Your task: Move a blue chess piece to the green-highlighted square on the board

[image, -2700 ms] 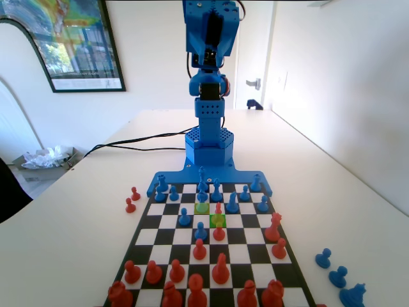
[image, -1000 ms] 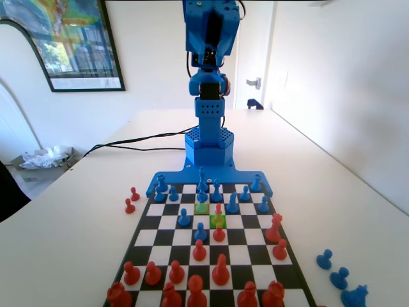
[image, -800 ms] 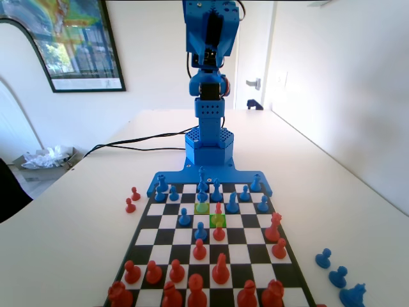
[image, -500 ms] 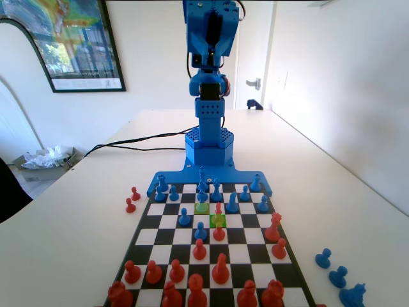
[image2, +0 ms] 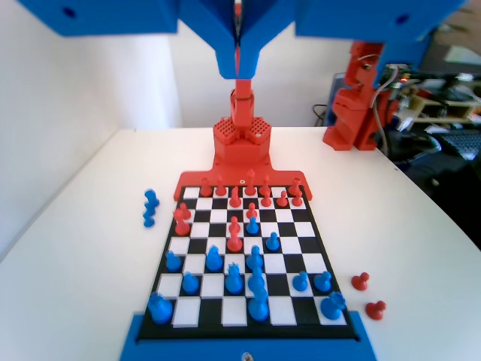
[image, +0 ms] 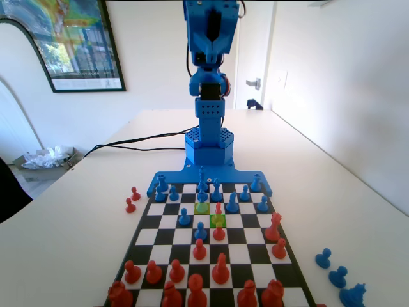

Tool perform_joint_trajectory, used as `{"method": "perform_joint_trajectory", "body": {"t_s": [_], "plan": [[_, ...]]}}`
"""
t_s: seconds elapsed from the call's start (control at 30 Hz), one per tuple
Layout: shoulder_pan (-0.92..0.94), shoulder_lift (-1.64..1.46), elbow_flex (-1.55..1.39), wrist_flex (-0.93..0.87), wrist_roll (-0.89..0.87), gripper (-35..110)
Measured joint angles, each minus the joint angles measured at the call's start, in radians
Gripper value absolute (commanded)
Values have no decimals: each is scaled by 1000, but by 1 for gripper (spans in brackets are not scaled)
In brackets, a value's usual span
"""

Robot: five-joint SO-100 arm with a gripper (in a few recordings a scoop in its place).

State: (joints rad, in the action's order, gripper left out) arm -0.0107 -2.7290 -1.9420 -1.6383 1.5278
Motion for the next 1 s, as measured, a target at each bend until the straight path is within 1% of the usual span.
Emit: {"method": "perform_joint_trajectory", "body": {"t_s": [0.23, 0.63, 0.83, 1.0], "plan": [[-9, 221, 60, 21, -127, 1], [-32, 603, 60, 210, -356, 1], [-43, 726, -20, 330, -430, 2], [-63, 801, -123, 434, -457, 3]]}}
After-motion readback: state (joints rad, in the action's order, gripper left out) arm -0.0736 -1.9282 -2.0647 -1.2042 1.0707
